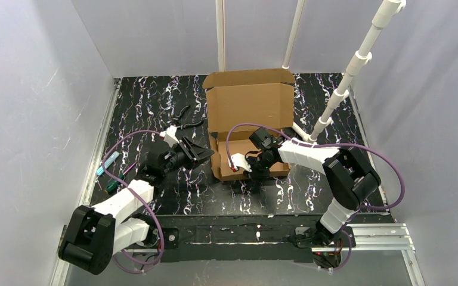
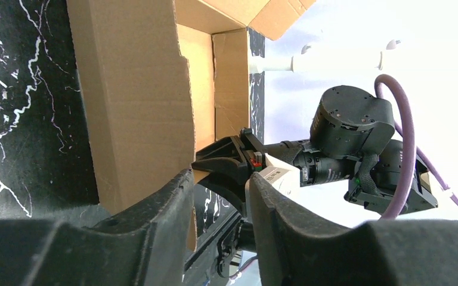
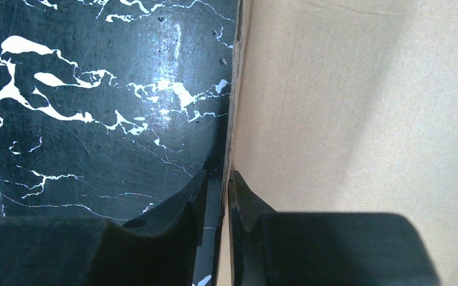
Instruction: Fold the paper box
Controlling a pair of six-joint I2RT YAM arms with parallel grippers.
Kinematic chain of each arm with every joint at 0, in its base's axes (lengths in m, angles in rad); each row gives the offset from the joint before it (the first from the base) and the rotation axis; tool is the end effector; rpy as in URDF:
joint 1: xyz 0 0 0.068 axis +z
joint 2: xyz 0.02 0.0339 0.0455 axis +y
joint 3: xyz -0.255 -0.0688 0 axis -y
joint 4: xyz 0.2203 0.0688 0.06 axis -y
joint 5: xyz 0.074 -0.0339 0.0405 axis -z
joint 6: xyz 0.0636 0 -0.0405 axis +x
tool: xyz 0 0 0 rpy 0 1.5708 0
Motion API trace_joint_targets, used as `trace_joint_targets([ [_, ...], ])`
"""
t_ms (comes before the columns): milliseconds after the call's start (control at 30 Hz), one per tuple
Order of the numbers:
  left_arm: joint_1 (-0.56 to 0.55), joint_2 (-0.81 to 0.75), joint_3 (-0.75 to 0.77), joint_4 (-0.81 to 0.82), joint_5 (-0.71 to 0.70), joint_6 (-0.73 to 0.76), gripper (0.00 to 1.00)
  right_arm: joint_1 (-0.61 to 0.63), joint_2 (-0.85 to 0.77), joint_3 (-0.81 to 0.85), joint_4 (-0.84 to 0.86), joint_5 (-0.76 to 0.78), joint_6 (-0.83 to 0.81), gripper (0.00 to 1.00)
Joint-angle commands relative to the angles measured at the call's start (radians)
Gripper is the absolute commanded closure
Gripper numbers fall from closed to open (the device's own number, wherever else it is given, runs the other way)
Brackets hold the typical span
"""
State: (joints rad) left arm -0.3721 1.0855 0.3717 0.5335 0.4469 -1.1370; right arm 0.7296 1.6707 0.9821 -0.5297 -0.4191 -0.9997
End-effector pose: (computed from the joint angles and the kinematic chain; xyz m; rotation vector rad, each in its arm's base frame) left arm 0.2099 -0.1114 0.2166 -0.3849 1.9474 -1.4373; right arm 0.2058 0.2188 0.1496 -2.1171 1.6714 0.5034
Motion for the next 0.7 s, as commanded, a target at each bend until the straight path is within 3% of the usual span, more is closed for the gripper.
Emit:
trace_joint_targets([
  [0,0.013,-0.002,-0.018,0.034,0.011,-0.016,0.69,0.007,-0.006,-0.001,-0.051,-0.015,0.000,0.73],
  [133,0.023,0.027,-0.022,0.048,0.018,-0.034,0.85,0.006,-0.006,0.001,-0.052,-0.015,0.001,0.73],
  [367,0.044,0.019,-0.026,0.068,0.047,-0.016,0.88,0.007,0.000,0.001,-0.051,-0.014,0.001,0.73],
  [467,0.109,-0.048,-0.040,-0.018,0.074,0.050,0.77,0.007,0.000,0.001,-0.050,-0.014,0.003,0.73],
  [533,0.165,-0.094,-0.035,-0.160,0.079,0.127,0.71,0.007,0.001,0.001,-0.050,-0.014,0.003,0.73],
  [667,0.261,-0.166,-0.002,-0.428,0.064,0.283,0.41,0.007,0.007,0.003,-0.053,-0.018,0.003,0.73],
])
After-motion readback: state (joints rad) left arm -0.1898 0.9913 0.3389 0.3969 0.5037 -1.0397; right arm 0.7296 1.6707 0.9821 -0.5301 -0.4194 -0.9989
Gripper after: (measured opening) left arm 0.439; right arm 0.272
